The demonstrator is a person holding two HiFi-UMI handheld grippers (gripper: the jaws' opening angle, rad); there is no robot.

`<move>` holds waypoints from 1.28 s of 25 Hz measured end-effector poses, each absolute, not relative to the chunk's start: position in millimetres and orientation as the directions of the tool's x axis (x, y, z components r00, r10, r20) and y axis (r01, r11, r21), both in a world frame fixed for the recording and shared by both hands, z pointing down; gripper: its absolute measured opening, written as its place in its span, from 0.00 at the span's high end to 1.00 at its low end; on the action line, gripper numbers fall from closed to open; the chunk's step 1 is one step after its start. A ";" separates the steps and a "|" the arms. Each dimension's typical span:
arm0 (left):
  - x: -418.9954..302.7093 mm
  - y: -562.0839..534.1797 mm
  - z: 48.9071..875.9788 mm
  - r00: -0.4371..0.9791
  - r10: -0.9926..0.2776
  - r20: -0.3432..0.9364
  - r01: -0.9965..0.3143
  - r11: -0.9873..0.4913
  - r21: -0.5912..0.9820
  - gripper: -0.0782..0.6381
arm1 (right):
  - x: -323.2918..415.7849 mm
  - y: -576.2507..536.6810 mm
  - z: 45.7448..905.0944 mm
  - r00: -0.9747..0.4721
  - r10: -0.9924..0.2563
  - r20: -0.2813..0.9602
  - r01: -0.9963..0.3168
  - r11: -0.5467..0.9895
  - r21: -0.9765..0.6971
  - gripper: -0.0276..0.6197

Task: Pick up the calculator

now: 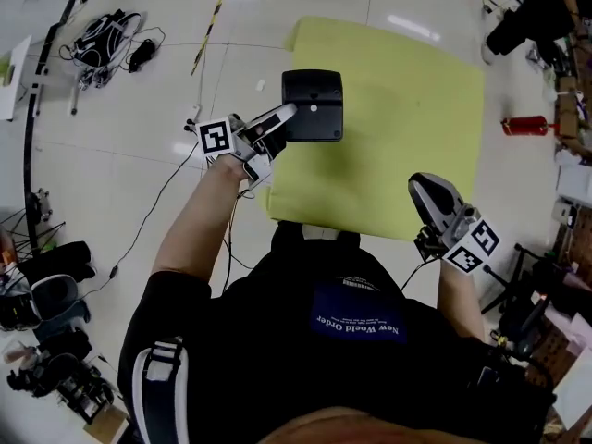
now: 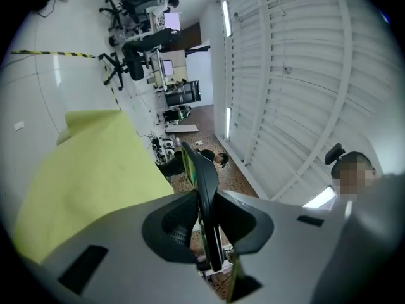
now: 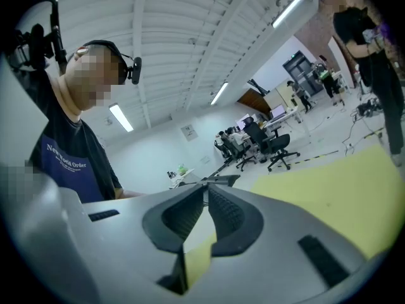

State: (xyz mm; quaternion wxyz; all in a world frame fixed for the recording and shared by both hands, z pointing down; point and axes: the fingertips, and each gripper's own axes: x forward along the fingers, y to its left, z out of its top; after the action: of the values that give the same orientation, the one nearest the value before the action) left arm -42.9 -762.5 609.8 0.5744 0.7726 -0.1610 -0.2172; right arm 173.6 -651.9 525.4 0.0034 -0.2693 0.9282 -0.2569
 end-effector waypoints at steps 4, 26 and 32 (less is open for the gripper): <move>-20.8 -736.1 554.9 0.865 -0.470 -0.177 0.025 -0.311 0.950 0.76 | 189.3 -650.6 499.3 -0.828 -0.543 0.141 -0.544 0.715 -0.439 0.96; 51.2 -647.4 385.1 0.855 -0.422 -0.302 0.081 -0.466 0.881 0.76 | 264.7 -651.1 383.4 -0.697 -0.710 0.101 -0.708 0.660 -0.250 0.98; 55.0 -644.5 378.7 0.857 -0.419 -0.301 0.073 -0.478 0.875 0.76 | 260.1 -651.0 381.7 -0.710 -0.697 0.100 -0.697 0.676 -0.239 0.98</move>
State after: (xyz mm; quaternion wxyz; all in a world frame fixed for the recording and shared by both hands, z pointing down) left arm 55.0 -644.5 378.7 0.4998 0.8237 -0.1049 -0.2463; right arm 260.1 -651.0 381.7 -0.0003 -0.3806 0.9154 -0.1308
